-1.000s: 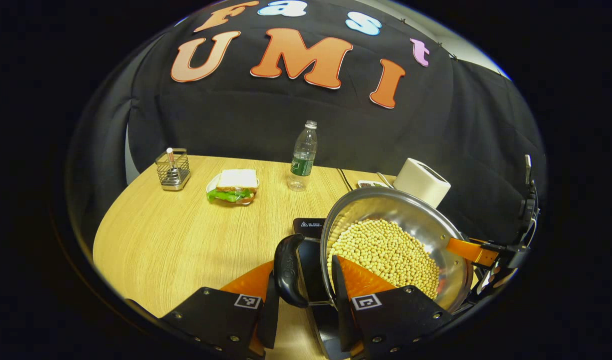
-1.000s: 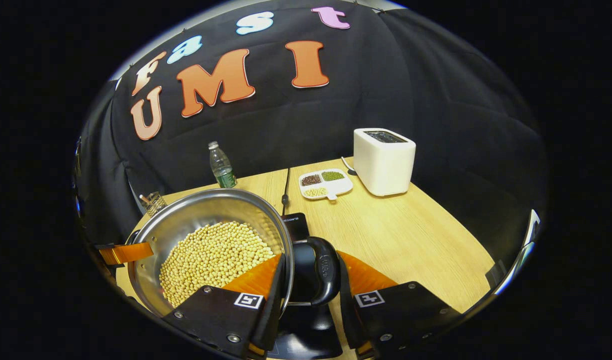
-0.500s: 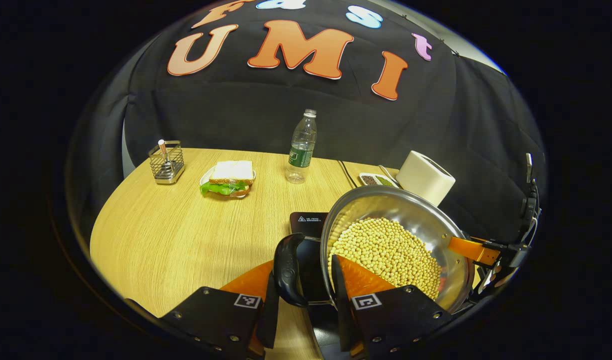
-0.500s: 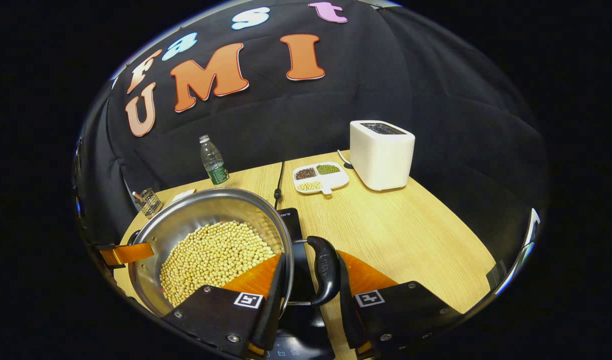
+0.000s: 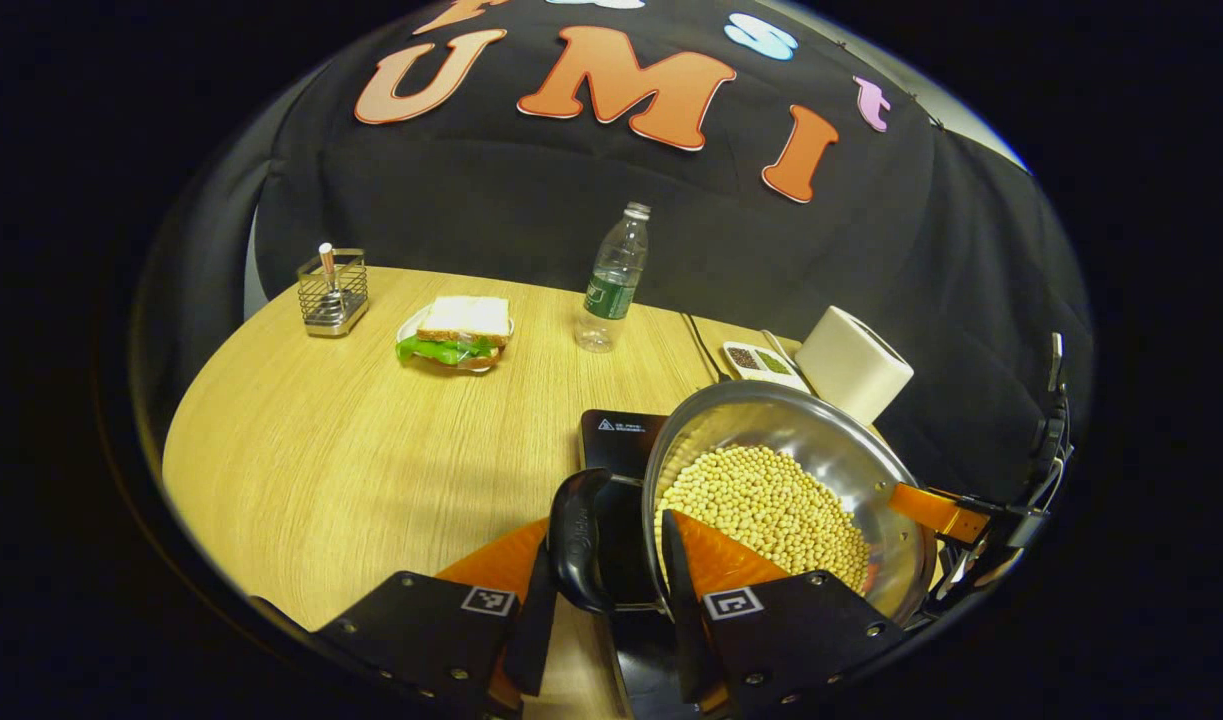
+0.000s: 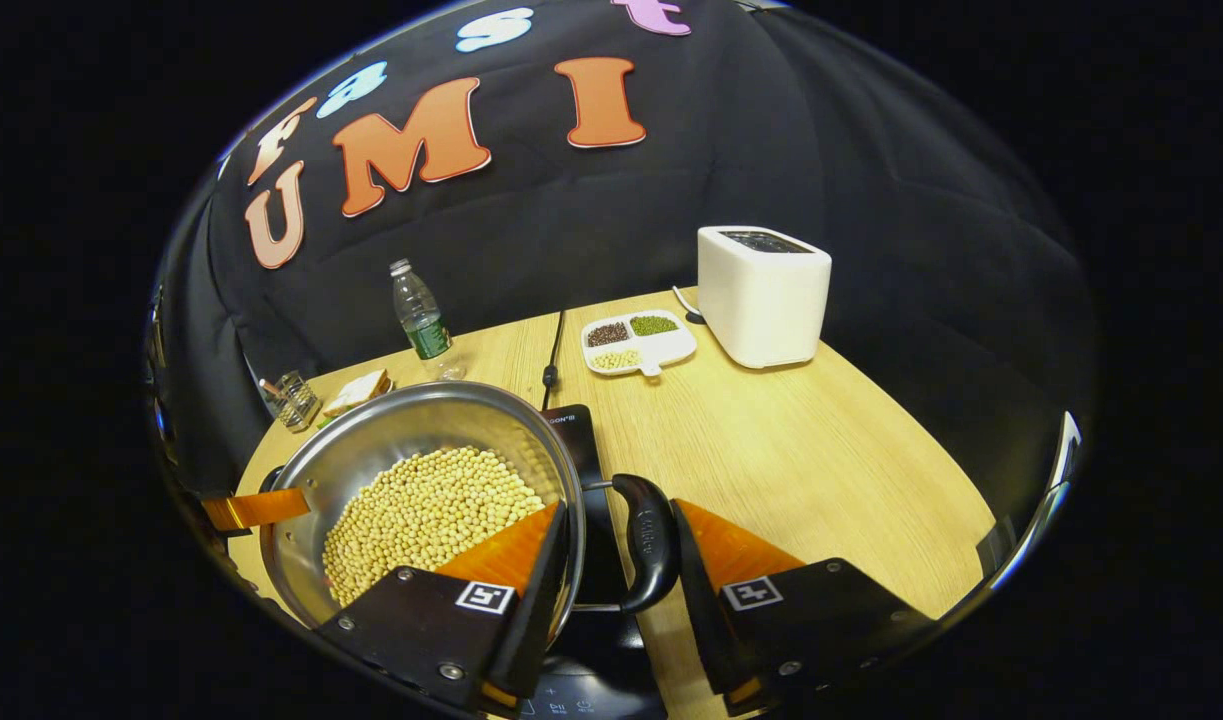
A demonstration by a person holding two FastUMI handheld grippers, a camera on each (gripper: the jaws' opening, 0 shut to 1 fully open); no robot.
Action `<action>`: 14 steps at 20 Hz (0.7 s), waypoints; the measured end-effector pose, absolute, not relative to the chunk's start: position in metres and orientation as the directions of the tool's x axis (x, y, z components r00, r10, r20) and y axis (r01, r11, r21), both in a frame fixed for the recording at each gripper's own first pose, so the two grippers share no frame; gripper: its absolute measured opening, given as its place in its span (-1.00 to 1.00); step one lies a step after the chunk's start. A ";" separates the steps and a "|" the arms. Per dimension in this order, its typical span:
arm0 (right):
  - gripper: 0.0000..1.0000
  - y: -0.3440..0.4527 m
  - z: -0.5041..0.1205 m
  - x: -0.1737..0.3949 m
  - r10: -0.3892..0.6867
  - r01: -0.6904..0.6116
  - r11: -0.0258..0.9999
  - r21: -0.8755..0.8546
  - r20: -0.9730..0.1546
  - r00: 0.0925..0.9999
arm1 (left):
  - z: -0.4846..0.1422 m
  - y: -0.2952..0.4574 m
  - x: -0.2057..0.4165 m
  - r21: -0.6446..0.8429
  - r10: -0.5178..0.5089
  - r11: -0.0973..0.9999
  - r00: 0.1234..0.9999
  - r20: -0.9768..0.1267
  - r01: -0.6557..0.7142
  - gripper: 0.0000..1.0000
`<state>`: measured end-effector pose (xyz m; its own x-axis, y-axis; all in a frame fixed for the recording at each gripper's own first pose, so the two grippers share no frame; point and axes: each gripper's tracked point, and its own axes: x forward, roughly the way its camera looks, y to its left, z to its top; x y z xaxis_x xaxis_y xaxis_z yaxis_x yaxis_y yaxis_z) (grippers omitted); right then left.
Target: First push the handle of the pot to place it horizontally, then grasp the pot with both hands and set it on the induction cooktop.
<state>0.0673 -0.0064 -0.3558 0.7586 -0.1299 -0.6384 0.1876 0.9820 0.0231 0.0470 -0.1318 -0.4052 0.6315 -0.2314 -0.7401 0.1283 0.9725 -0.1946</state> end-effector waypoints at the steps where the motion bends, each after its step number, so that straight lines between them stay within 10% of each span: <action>1: 0.29 -0.011 -0.349 0.067 -0.141 0.188 0.982 0.009 -0.628 0.765 | -0.401 -0.128 0.048 -0.174 -0.218 0.976 0.645 -0.732 0.131 0.12; 5: 0.86 -0.020 -0.305 0.058 -0.152 0.198 0.980 0.014 -0.585 0.797 | -0.355 -0.106 0.048 -0.116 -0.156 0.988 0.731 -0.664 0.104 0.48; 14: 0.89 -0.017 -0.118 0.045 -0.144 0.140 0.990 -0.036 -0.285 0.948 | -0.148 -0.037 0.064 0.097 0.038 0.995 0.972 -0.230 -0.016 0.49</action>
